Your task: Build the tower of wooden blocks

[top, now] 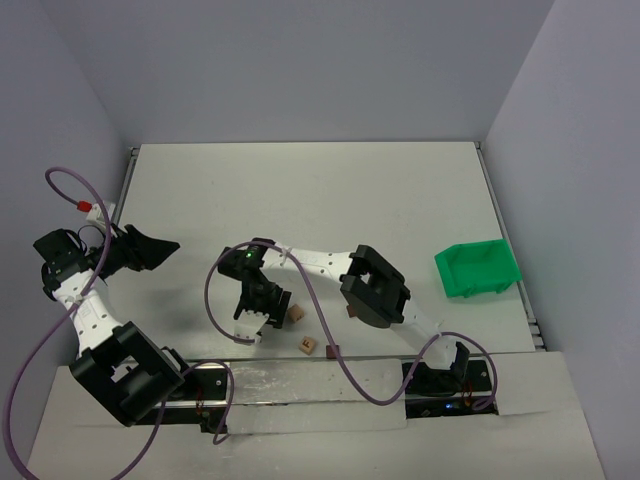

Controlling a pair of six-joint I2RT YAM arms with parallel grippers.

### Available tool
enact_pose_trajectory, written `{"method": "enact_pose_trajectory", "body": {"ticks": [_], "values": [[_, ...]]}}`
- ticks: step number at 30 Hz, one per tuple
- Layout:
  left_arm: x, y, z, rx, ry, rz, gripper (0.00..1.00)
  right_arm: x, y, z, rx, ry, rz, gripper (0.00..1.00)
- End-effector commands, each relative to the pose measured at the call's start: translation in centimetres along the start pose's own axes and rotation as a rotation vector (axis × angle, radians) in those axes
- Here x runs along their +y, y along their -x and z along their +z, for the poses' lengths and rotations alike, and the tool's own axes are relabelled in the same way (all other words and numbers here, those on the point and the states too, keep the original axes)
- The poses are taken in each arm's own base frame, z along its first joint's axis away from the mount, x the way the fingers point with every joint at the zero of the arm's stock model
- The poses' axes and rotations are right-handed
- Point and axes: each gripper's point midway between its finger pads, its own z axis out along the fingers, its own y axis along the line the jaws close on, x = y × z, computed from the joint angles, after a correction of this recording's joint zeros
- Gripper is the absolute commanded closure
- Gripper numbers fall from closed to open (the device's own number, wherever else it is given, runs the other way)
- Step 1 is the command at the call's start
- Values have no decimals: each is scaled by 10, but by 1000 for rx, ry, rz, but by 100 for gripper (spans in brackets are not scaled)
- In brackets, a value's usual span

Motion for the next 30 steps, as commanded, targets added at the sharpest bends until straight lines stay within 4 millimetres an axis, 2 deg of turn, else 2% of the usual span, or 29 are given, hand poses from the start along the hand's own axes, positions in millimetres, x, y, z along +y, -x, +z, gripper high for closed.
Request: {"method": "enact_pose_trajectory", "body": {"ticks": [1,5,8,12,17,18,21,26,30], "values": [[-5,18,-4,-33,-19,71,20,-4,6,6,-20,-20,-7,32],[-5,19,-4,-34,-16,73,19,-6,9,-3,-19,-51,1,41],[-5,20,-5,-36,-9,86,19,-5,15,-20,-22,-81,42,48],[-9,25,-6,-40,-4,125,19,-4,21,-54,-30,-135,107,53],[-15,31,-8,-57,-10,151,19,17,29,-107,-99,-185,364,62],[-15,32,-8,-58,-7,151,19,21,23,-120,-101,-211,412,63],[-13,35,-9,-58,21,168,19,35,9,-138,-116,-243,574,67],[-7,43,-11,-69,80,172,19,51,-30,-157,-128,-313,871,73],[-9,47,-10,-67,77,163,18,56,-62,-166,-121,-359,1008,73]]}}
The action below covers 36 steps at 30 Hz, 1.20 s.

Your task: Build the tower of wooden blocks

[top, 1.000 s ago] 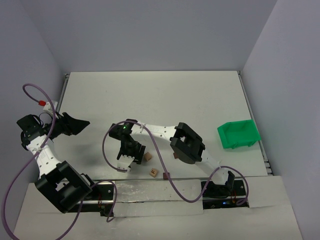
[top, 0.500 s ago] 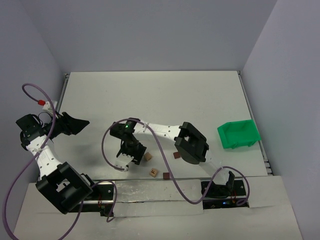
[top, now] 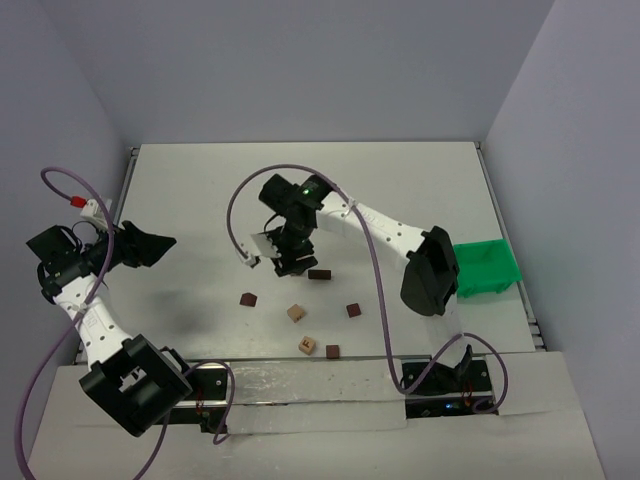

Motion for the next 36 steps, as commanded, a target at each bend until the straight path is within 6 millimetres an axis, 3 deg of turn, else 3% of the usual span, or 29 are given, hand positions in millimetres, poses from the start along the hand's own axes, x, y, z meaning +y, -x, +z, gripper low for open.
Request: {"method": "enact_pose_trajectory", "body": {"ticks": [1,7,18,29,36], "values": [[-3,30,-3,-42,16,83,18,-17,-15,-21,-4,-69,213,73],[0,34,1,-52,50,74,18,-31,-32,-7,31,-103,303,73],[7,40,11,-63,163,107,16,-44,-44,23,55,-132,442,72],[19,37,14,-53,207,97,1,-44,-50,53,86,-121,485,71],[16,35,17,-40,214,118,1,-41,-56,65,104,-103,470,70]]}}
